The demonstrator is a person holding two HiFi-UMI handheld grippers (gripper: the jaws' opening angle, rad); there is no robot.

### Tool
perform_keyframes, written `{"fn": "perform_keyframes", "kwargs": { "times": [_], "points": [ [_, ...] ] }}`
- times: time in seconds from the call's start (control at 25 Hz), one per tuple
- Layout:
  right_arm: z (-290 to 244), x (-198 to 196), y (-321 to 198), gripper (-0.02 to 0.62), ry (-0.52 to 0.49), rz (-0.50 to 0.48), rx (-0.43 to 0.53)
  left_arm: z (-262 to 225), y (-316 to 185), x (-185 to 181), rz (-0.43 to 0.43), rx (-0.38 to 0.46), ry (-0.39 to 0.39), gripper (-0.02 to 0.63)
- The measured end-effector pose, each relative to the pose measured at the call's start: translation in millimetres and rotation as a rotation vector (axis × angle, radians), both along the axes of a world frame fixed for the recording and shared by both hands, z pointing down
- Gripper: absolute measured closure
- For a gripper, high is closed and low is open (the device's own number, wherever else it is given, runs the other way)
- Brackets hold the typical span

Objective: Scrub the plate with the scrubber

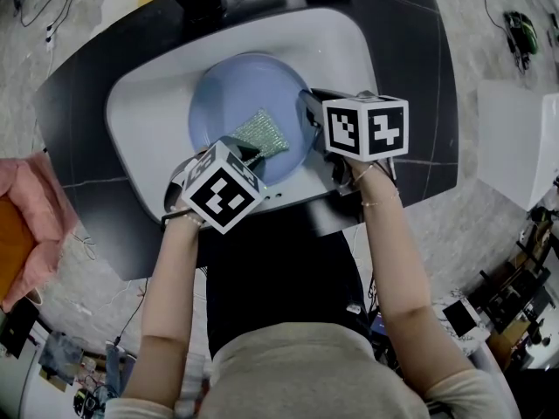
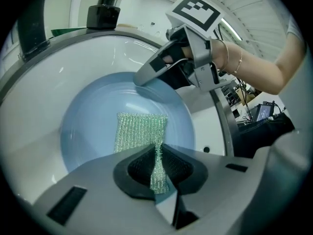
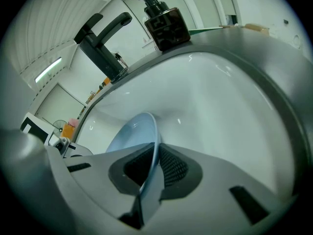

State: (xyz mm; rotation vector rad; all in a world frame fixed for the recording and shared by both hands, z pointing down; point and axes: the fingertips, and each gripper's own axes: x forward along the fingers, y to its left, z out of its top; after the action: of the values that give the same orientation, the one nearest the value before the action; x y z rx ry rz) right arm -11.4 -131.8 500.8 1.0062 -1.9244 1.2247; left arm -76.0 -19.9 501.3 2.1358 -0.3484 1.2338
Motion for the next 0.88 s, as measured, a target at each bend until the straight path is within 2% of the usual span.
{"fn": "perform_keyframes", "kwargs": {
  "times": [0.36, 0.6, 0.88],
  "points": [
    [3.8, 3.2, 2.2, 0.560, 0.016, 0.001, 0.001, -9.2, 2.6, 35.1, 0.104, 0.018, 0.052, 0.552],
    [5.7, 3.9, 2.7, 0.563, 0.023, -0.005, -0.001, -9.5, -12.6, 45.5, 0.049, 0.012, 0.088, 0.552],
    [7.5, 5.9, 3.0, 0.563, 0.022, -0.009, -0.011, -5.9, -33.1, 47.0, -0.007, 0.059, 0.091, 0.552]
  ]
}}
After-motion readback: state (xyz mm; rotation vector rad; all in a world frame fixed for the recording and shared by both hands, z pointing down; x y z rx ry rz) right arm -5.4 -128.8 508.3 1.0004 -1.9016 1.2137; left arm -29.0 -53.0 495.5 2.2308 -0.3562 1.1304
